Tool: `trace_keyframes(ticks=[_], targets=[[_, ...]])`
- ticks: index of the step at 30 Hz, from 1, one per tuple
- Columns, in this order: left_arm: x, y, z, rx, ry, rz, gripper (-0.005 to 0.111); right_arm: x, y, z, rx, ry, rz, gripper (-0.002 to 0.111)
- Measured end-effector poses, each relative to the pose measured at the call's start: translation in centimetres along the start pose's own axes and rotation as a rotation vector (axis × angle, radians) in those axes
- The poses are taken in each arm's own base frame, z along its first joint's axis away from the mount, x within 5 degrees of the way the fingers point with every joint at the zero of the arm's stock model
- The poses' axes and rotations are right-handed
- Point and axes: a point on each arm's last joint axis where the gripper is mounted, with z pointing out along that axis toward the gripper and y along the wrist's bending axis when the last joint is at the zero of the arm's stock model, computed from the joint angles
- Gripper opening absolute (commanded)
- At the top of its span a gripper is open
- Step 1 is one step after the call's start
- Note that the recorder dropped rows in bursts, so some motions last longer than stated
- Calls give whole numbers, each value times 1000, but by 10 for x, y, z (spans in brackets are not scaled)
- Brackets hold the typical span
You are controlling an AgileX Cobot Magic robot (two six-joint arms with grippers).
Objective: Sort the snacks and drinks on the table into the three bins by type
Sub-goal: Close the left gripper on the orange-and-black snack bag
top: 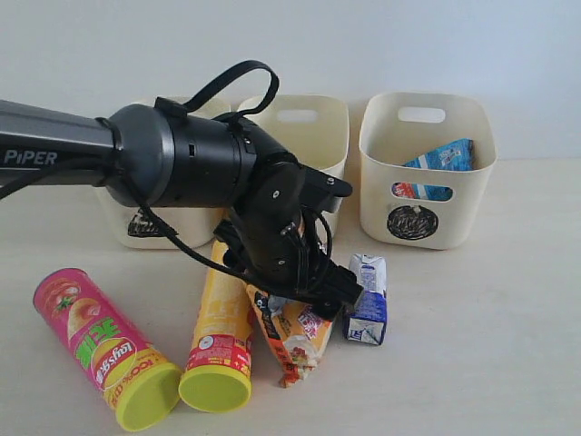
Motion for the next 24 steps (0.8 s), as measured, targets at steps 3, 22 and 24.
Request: trace_keyframes(ticks=[3, 22, 24], targets=[[0, 0, 0, 1, -4, -2, 59, 0, 0, 0, 0, 0, 0, 0], [-2, 0, -3, 8, -16, -23, 4, 0, 0, 0, 0, 0, 0, 0], [-3, 0, -8, 9, -25, -26, 4, 0, 0, 0, 0, 0, 0, 0]])
